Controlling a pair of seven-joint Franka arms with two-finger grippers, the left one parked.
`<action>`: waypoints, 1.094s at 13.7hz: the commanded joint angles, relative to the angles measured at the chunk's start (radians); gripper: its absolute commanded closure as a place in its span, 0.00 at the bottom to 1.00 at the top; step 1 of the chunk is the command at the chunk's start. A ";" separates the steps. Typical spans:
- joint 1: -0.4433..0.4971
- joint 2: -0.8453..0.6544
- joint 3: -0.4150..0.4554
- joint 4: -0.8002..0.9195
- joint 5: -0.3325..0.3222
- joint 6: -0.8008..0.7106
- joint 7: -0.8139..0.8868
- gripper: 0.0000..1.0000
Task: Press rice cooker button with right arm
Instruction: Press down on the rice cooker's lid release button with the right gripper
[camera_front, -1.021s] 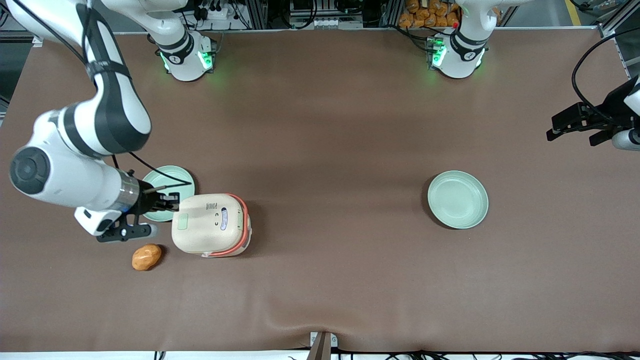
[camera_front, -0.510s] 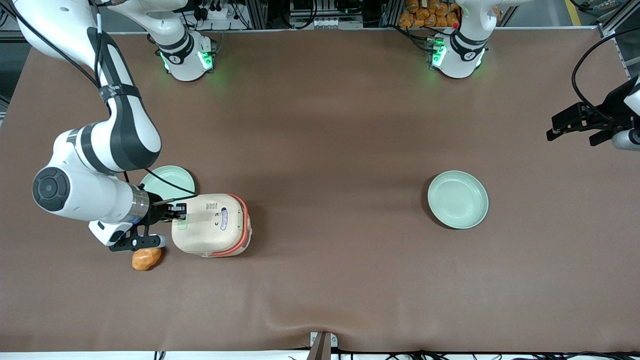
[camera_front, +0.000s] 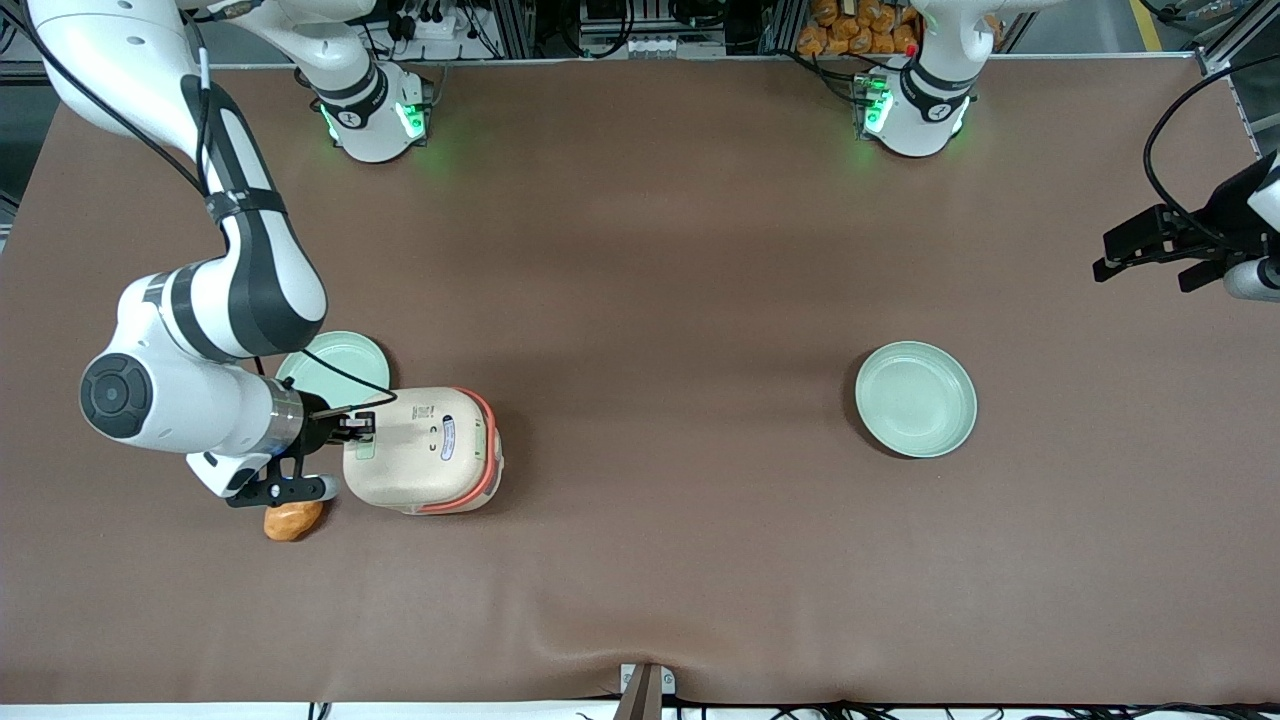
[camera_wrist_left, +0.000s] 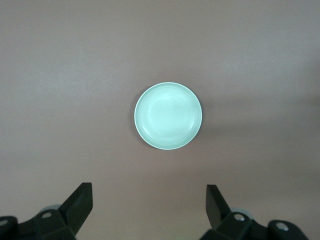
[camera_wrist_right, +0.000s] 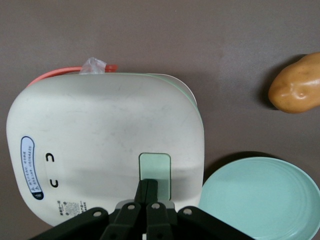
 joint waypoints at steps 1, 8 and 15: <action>-0.006 0.011 0.003 0.008 0.005 0.001 0.010 0.99; -0.015 0.042 -0.014 0.008 0.005 0.013 -0.001 1.00; -0.001 0.031 -0.012 0.021 0.016 0.005 0.015 0.96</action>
